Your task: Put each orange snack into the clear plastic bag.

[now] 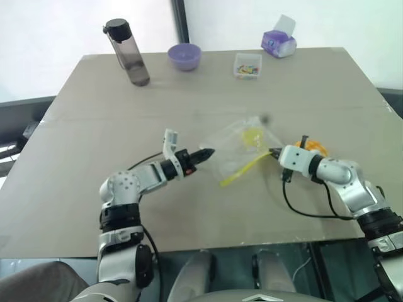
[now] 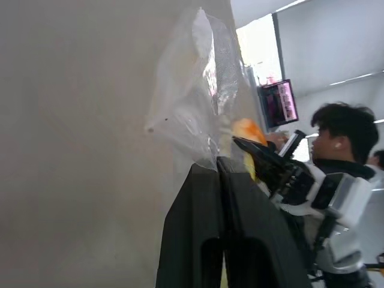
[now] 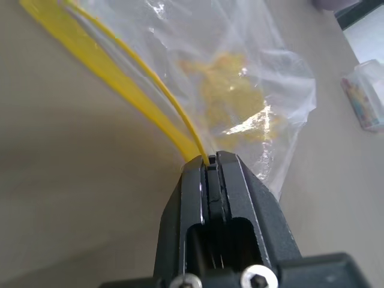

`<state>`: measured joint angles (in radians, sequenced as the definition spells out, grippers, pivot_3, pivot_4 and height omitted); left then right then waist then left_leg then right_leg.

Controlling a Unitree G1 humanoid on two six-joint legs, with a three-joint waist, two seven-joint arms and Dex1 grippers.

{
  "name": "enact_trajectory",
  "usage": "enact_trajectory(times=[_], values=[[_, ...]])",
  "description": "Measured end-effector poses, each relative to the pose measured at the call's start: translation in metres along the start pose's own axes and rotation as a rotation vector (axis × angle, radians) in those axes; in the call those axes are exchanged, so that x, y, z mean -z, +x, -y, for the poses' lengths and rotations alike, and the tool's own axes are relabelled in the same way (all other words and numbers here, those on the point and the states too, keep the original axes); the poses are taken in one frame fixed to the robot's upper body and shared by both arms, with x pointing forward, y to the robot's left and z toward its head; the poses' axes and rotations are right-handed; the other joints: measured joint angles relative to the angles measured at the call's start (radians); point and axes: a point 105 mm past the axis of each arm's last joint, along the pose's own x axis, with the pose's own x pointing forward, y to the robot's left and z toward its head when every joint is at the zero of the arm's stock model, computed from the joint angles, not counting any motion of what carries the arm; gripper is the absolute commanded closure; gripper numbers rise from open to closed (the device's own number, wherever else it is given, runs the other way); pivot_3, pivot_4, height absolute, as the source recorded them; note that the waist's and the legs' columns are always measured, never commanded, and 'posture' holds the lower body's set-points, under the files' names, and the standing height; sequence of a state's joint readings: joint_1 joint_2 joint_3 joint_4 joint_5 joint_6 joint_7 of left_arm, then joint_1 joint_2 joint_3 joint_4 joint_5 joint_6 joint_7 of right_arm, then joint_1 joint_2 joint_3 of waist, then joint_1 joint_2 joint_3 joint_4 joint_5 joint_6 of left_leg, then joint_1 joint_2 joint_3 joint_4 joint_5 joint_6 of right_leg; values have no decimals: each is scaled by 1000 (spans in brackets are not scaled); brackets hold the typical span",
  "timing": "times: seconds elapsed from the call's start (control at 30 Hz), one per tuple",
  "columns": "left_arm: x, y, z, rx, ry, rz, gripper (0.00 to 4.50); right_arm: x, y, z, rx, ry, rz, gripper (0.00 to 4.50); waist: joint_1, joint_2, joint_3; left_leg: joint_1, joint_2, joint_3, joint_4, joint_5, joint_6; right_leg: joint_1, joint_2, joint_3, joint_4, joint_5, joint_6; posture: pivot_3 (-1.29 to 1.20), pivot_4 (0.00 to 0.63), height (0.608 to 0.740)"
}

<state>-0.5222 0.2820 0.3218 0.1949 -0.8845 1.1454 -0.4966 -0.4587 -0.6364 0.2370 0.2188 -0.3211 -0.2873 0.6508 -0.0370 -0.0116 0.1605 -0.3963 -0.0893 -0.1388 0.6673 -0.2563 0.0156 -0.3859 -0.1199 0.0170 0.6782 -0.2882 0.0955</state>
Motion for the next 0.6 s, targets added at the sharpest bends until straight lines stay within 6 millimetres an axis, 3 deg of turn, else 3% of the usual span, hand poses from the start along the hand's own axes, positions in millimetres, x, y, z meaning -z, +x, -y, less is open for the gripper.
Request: enact_trajectory(times=[0.07, 0.2, 0.3, 0.37, 0.47, 0.6], values=[[-8, -1, -2, -10, 42, 43, 2112, -2, 1, 7, 17, -1, 4, 4500, 2, 0, 0, 0, 0, 0, 0, 0, 0, 0, 0, 0, 0, 0, 0, 0, 150, 740], [-26, -14, -4, -61, 245, 96, 2112, -2, -1, 17, 42, 13, -10, 4500, 1, 0, 0, -1, 0, 0, -2, 0, 0, -2, 0, 0, -1, 0, 0, 0, 150, 740], [-61, -22, 37, -24, 515, 231, 2112, -3, 3, 21, 46, 62, -20, 4500, 2, -2, 2, -4, 1, 1, -2, 0, 0, -4, 0, 1, -1, 0, 0, 0, 150, 740], [-73, -21, 68, 5, 678, 302, 2112, -8, 7, 27, 59, 75, -17, 4500, 2, -2, 2, -4, 1, 1, -2, 0, 0, -4, -1, 1, -1, 0, 0, 0, 150, 740], [-62, -9, 86, -58, 988, 273, 2112, -19, 19, 39, 83, 89, -1, 4500, 1, -2, 2, -2, 1, 4, -4, 0, 0, -4, 0, 3, -1, 0, 0, 0, 150, 740], [-24, 5, 76, -82, 1337, 122, 2112, -23, 32, 43, 74, 109, -14, 4500, -1, -2, 2, -3, 2, 6, -7, 0, 0, -8, 1, 6, 0, 0, 0, 0, 150, 740]])
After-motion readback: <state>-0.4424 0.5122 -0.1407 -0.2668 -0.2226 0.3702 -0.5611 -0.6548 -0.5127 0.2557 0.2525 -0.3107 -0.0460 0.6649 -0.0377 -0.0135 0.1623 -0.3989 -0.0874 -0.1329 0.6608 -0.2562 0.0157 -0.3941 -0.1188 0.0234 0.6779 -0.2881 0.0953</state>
